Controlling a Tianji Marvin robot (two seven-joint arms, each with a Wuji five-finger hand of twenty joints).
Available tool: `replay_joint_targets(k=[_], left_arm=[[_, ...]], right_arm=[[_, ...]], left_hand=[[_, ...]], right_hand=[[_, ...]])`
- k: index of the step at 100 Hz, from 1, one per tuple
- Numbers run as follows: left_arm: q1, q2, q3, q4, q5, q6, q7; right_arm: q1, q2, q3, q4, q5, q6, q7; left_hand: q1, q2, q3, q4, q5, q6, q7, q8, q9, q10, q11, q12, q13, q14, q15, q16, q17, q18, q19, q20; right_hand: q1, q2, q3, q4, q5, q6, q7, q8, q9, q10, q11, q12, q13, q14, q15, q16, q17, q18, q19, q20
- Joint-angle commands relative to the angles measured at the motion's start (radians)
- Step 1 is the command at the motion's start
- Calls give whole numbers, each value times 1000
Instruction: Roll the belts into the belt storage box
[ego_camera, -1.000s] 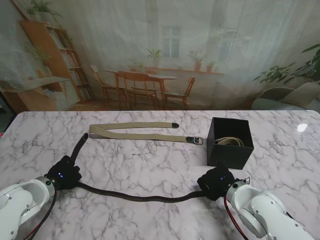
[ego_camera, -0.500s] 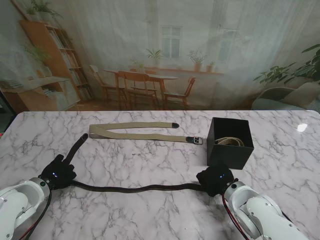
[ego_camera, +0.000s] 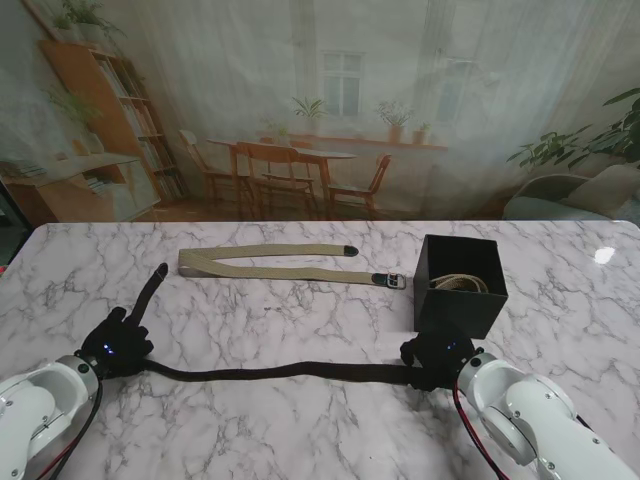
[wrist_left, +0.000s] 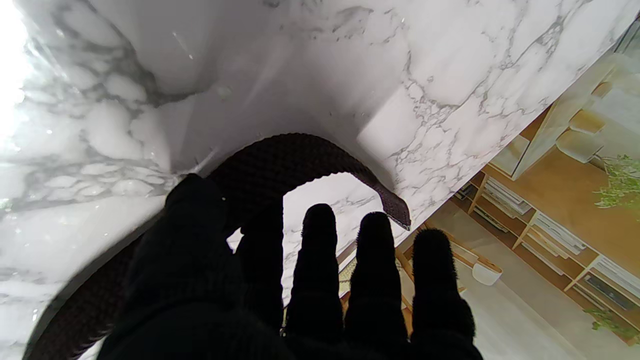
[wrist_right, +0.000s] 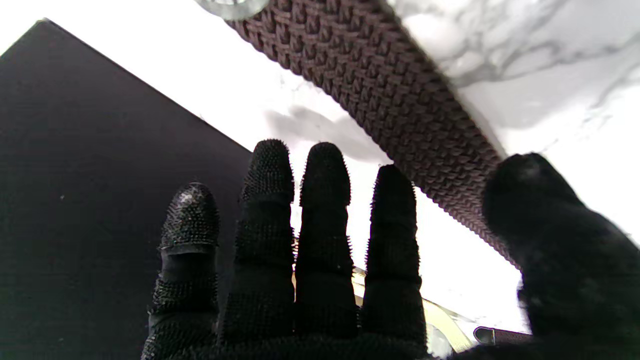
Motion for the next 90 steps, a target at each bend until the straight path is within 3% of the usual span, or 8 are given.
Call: replay_joint_targets(k=[1, 31, 52, 60, 66, 74, 81, 90], left_arm=[[7, -1, -2, -11, -1, -5, -9], [17, -2, -5, -11, -6, 1, 16], [17, -3, -4, -13, -9, 1, 10], [17, -3, -2, -12, -10, 2, 9], [17, -3, -2, -13, -11, 3, 7], [18, -4, -1, -15, -12, 3, 4], [18, -4, -1, -15, -12, 3, 4], [18, -4, -1, -15, -12, 3, 4]], right_arm=[[2, 3, 11, -8, 1, -16, 15], [-13, 7, 36, 5, -38, -14, 25], [-5, 9, 15, 29, -30, 1, 21], [-1, 10, 5, 39, -31, -3, 14], [5, 10, -5, 53, -21, -3, -6], [10, 9, -16, 63, 3, 2, -13], [11, 8, -21, 69, 11, 7, -22], [11, 5, -26, 77, 27, 18, -44]], left_hand=[[-15, 21, -8, -8, -13, 7, -19, -11, 12, 26, -9, 1, 14, 18, 7, 16, -9, 37, 26, 10], [-19, 32, -9, -7, -16, 13, -60, -14, 13, 29, -12, 0, 16, 20, 6, 16, -8, 42, 25, 11], [-21, 36, -10, -7, -12, 15, -69, -8, 13, 27, -13, 0, 16, 20, 6, 15, -10, 44, 23, 11], [-26, 39, -12, -7, -10, 15, -72, -6, 13, 29, -13, 0, 16, 20, 6, 15, -11, 43, 22, 11], [-26, 40, -12, -7, -10, 18, -74, -5, 14, 28, -13, 0, 17, 21, 6, 16, -11, 45, 22, 11], [-27, 42, -12, -7, -10, 17, -77, -4, 13, 28, -14, 0, 16, 20, 5, 15, -11, 44, 21, 11], [-27, 43, -12, -7, -11, 18, -79, -3, 13, 27, -13, 1, 16, 20, 5, 16, -12, 45, 21, 11], [-29, 44, -13, -7, -11, 17, -81, -3, 13, 29, -13, 1, 15, 20, 5, 16, -12, 45, 21, 12]], right_hand=[[-50, 29, -16, 27, -38, 22, -17, -9, -67, 30, -43, -14, -45, 32, -44, -18, -27, 23, -16, -5], [-63, 46, -161, 35, -207, 54, -156, -72, -442, 135, -82, -94, -302, 82, -92, -90, -156, 43, -81, -1], [3, -20, -156, 35, 4, -53, 30, 16, -471, 146, -78, -128, -345, 93, -88, -113, -183, 64, -104, 0], [28, -77, -83, 23, 71, -100, 133, 94, -415, 113, -71, -133, -319, 85, -83, -120, -176, 73, -105, -4], [81, -145, -48, -72, 81, -142, 224, 101, -291, 30, -60, -127, -256, 52, -87, -129, -164, 80, -110, -19], [156, -209, 2, -122, 69, -197, 365, 103, -138, -29, -52, -101, -172, 29, -87, -127, -144, 86, -111, -45], [199, -233, 32, -127, 65, -233, 445, 133, -9, -64, -13, -69, -93, -3, -64, -111, -129, 88, -106, -53], [235, -245, 85, -133, 86, -265, 521, 201, 111, -70, 85, 41, 2, -28, -15, -55, -107, 89, -93, -55]])
